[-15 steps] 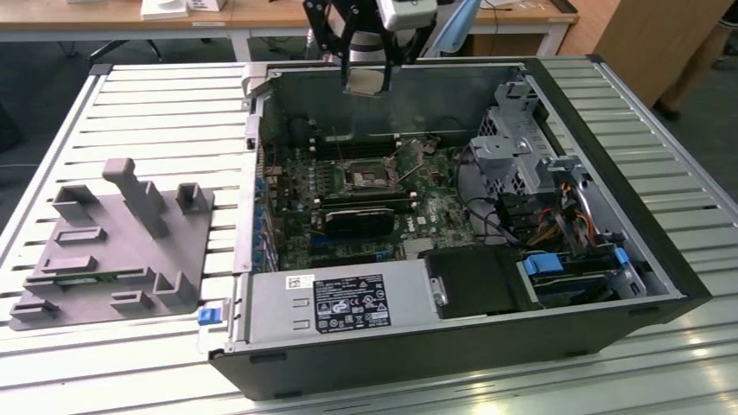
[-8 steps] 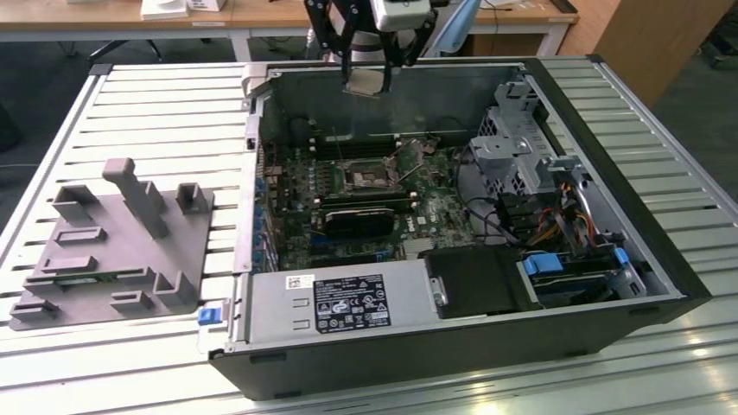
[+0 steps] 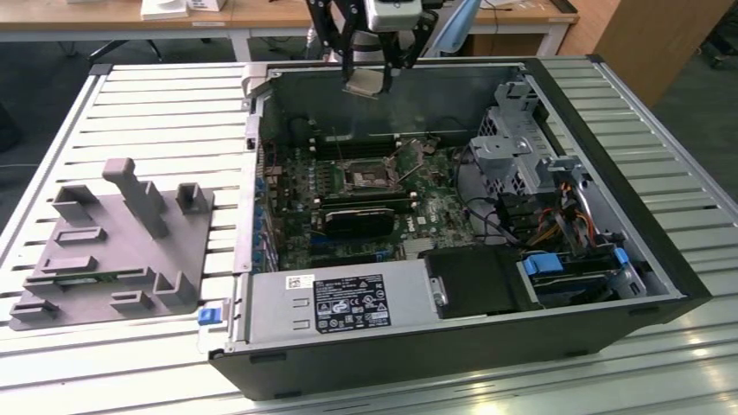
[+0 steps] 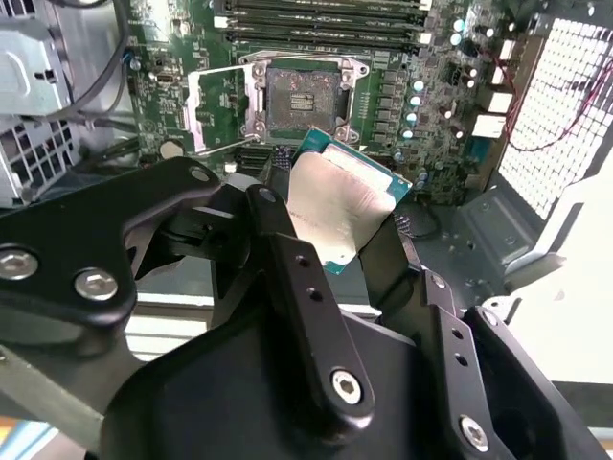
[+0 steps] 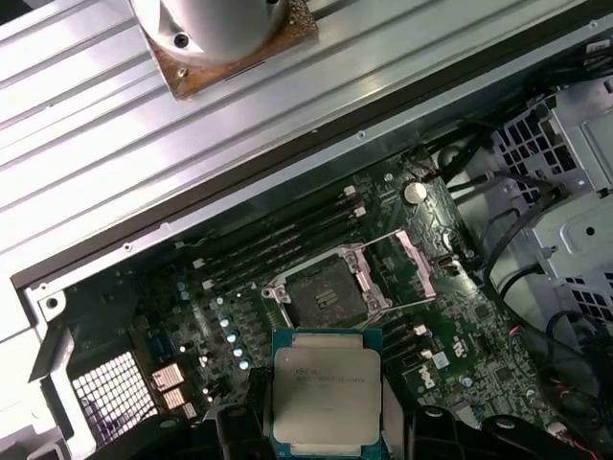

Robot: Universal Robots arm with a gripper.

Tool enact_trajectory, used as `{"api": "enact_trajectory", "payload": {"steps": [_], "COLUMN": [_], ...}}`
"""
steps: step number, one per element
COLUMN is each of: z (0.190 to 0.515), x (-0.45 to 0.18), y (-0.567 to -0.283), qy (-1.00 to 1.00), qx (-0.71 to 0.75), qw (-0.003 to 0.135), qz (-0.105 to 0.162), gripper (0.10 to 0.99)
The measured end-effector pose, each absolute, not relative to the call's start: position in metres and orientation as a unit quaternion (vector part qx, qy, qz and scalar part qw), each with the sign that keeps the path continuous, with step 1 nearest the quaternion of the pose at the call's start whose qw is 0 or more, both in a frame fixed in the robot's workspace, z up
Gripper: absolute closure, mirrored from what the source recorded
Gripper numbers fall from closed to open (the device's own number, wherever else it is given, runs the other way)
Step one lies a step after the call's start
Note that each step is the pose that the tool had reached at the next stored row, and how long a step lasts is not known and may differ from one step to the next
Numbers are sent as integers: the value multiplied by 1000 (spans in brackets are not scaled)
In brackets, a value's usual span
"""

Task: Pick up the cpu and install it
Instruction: 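Place the cpu into insertion slot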

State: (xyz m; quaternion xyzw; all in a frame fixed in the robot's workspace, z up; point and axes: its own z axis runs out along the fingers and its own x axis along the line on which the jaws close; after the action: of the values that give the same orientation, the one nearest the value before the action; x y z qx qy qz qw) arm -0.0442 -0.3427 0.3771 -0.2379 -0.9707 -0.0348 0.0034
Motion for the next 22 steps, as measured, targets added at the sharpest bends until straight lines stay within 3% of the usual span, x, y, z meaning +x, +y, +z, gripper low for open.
{"api": "enact_trajectory", "payload": {"steps": [22], "z": [376], "x": [-44], "y": [-343], "qy": [-944], "qx": [-327], "qw": [0], "qz": [-35], "gripper": [545]}}
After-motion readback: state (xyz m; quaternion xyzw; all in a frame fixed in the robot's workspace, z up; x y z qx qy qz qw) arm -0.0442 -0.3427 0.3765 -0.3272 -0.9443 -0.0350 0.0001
